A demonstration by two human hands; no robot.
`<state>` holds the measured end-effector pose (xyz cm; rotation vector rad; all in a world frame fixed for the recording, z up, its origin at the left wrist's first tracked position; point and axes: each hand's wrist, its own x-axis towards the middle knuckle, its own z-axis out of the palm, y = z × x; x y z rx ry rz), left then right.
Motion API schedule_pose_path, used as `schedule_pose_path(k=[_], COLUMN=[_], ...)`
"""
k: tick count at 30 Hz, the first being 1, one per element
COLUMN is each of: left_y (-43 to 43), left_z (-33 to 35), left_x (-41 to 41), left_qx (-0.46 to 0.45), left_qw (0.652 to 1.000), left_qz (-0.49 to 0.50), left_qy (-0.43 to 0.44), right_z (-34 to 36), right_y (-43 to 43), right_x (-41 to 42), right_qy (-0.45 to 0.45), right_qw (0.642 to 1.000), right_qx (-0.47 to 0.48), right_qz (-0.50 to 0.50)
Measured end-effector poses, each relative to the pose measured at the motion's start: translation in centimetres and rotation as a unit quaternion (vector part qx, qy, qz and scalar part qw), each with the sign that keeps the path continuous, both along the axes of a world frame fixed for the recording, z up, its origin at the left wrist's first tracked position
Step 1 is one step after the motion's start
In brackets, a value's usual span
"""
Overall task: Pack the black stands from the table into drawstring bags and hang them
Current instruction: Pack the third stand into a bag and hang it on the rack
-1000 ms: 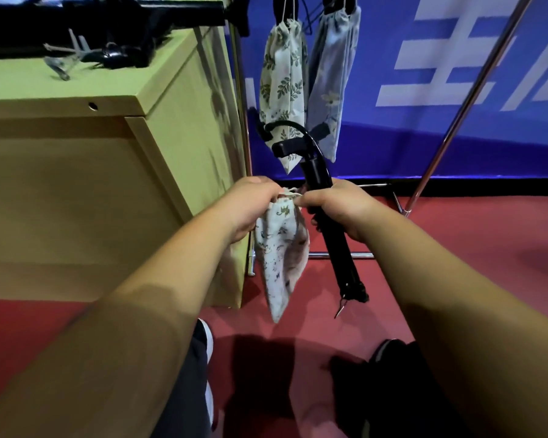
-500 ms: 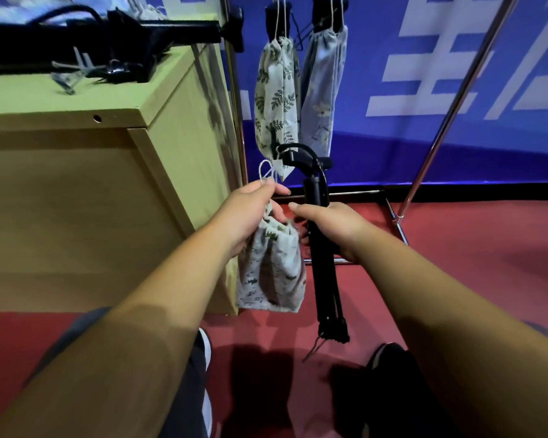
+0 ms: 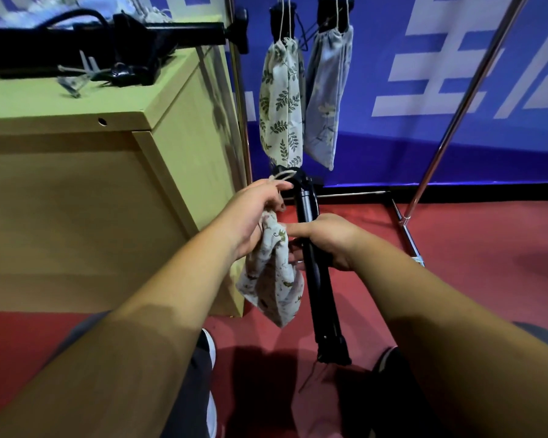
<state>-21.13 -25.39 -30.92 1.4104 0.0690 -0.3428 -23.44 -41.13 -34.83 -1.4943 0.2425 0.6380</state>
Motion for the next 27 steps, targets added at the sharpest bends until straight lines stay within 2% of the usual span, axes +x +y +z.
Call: schedule_pose_path(k=[2, 6, 11, 16, 19, 21, 24, 27], left_y=[0.1, 0.8, 1.4, 2.6, 3.0, 2.7, 1.8, 1.7], left_z=[0.2, -0.3, -0.7, -1.2, -1.6, -1.7, -1.7, -2.9], left_x=[0.0, 0.5, 1.2, 2.0, 1.8, 1.1, -0.4, -0.4], left_qx=[0.002, 0.069, 0.088, 0.150, 0.207, 0.266, 0.384, 0.454], left_qw=[1.000, 0.997, 0.991, 0.977, 0.971, 0.955, 0.896, 0.850], left_qz=[-0.007, 0.040, 0.098, 0.145, 0.082, 0.008, -0.112, -0.146], left_qy=[-0.002, -0.020, 0.006, 0.035, 0.090, 0.133, 0.191, 0.223], right_z=[-0.1, -0.3, -1.0, -1.4, -1.2, -1.0, -0.8, -1.0], right_y=[0.3, 0.7, 0.7, 0.2, 0.0, -0.1, -0.1, 0.0], right_x=[0.2, 0.9, 1.7, 2.9, 3.0, 2.9, 2.7, 2.7], right_qy=[-0.004, -0.017, -0.060, -0.130, -0.155, -0.171, -0.184, -0.184], right_qw=[1.000, 0.998, 0.988, 0.965, 0.953, 0.944, 0.937, 0.938], right_qx=[0.002, -0.010, -0.033, -0.081, -0.095, -0.114, -0.140, -0.134], right_qz=[-0.020, -0.063, -0.138, -0.212, -0.244, -0.259, -0.262, -0.261])
